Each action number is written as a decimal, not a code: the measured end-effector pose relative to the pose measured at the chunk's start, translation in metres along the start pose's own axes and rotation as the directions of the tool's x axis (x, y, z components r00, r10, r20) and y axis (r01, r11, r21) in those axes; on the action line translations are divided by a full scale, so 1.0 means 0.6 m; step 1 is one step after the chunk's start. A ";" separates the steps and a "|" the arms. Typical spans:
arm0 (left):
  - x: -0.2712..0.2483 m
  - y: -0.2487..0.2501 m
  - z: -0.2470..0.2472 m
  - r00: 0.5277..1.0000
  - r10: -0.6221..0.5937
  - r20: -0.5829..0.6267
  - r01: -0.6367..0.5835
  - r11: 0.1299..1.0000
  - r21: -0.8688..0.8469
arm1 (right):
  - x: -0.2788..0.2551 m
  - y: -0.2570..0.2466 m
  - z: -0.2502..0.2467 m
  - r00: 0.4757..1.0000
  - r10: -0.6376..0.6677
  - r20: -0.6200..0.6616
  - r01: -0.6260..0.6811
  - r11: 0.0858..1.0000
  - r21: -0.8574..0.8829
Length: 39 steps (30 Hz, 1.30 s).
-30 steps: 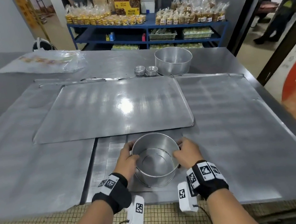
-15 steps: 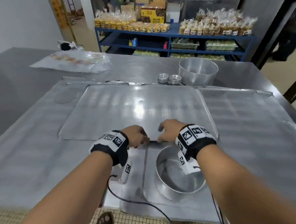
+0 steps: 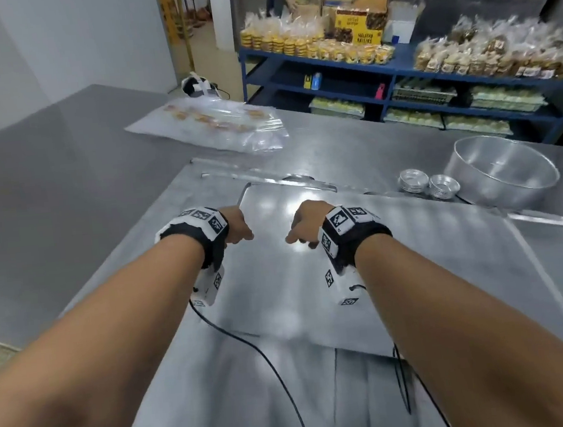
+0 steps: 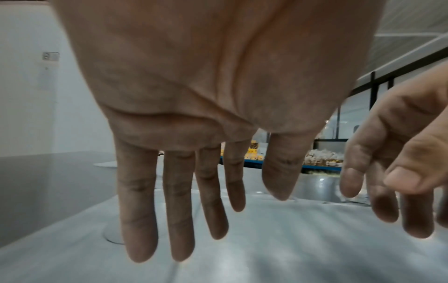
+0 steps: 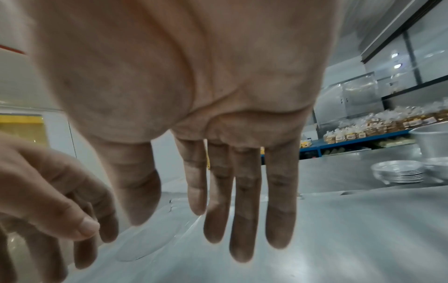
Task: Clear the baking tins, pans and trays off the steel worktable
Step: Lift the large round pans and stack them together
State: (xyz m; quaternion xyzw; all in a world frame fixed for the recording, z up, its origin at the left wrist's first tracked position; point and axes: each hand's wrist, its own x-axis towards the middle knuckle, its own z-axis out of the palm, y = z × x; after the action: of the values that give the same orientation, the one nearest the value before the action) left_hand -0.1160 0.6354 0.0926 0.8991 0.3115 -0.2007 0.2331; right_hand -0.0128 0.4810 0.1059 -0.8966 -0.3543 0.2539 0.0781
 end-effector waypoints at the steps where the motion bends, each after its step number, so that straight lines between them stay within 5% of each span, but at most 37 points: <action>1: 0.031 -0.028 -0.017 1.000 -0.022 -0.011 0.022 0.999 0.043 | 0.038 -0.021 0.002 1.000 0.001 -0.004 -0.001 1.000 -0.012; 9: 0.245 -0.211 -0.083 0.981 -0.156 -0.115 0.166 0.982 0.089 | 0.313 -0.142 0.049 1.000 -0.008 0.006 0.009 0.996 -0.092; 17: 0.368 -0.285 -0.078 0.968 -0.219 -0.123 0.229 0.970 0.078 | 0.478 -0.215 0.094 0.999 -0.040 0.010 0.041 0.996 -0.080; 27: 0.408 -0.304 -0.091 0.965 -0.248 -0.089 0.239 0.966 -0.099 | 0.538 -0.236 0.119 0.999 0.031 0.018 -0.030 0.998 -0.063; 32: 0.392 -0.296 -0.086 0.948 -0.251 -0.197 0.194 0.943 -0.269 | 0.537 -0.233 0.116 0.997 0.074 0.036 -0.076 0.995 0.061; 39: 0.348 -0.284 -0.075 0.882 -0.162 -0.443 0.058 0.969 -0.240 | 0.499 -0.215 0.101 0.979 0.105 -0.173 -0.039 0.937 0.346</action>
State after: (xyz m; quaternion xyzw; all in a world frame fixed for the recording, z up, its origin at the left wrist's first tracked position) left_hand -0.0664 0.8763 -0.0270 0.8704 0.4287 0.0404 0.2387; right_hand 0.0650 0.7756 -0.0244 -0.9019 -0.2629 0.2279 0.2559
